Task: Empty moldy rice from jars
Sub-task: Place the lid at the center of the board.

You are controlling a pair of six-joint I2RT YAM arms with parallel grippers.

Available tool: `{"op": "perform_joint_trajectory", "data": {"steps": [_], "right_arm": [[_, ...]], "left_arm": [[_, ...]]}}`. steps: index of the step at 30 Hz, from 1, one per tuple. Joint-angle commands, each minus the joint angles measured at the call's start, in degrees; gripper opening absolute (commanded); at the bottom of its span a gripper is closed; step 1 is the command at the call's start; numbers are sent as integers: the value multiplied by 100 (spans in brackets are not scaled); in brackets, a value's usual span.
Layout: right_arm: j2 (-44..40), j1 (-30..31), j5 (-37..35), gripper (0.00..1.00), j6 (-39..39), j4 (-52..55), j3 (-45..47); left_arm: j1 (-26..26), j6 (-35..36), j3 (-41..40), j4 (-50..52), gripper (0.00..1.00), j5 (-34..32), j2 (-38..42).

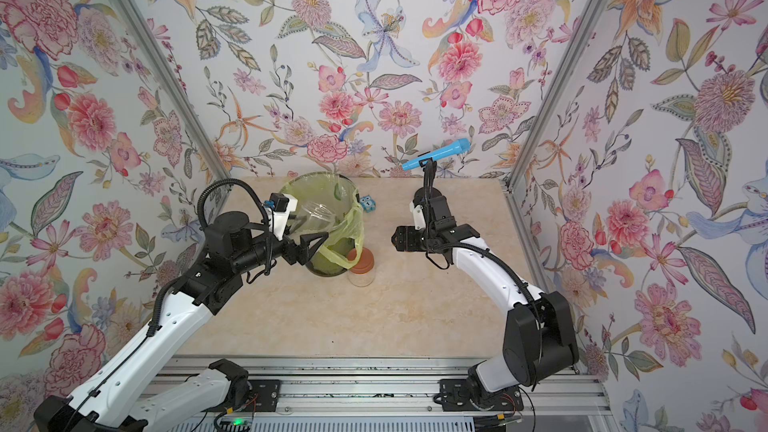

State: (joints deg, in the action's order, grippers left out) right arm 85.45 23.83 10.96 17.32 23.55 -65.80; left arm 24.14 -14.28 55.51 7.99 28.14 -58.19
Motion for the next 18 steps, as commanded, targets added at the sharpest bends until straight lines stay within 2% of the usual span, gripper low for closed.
{"op": "perform_joint_trajectory", "data": {"steps": [1,7,18], "right_arm": [[109,129,-512,32,72,-542,132],[532,306,-943,30,77,-983,130],[1761,311,-999,30,51,-1327,-428]], "left_arm": [[-85,75,359,-312,0,68,-7],[-102,136,508,-194,0,61,-89],[-114,46,755,-56,0,-38,-185]]}}
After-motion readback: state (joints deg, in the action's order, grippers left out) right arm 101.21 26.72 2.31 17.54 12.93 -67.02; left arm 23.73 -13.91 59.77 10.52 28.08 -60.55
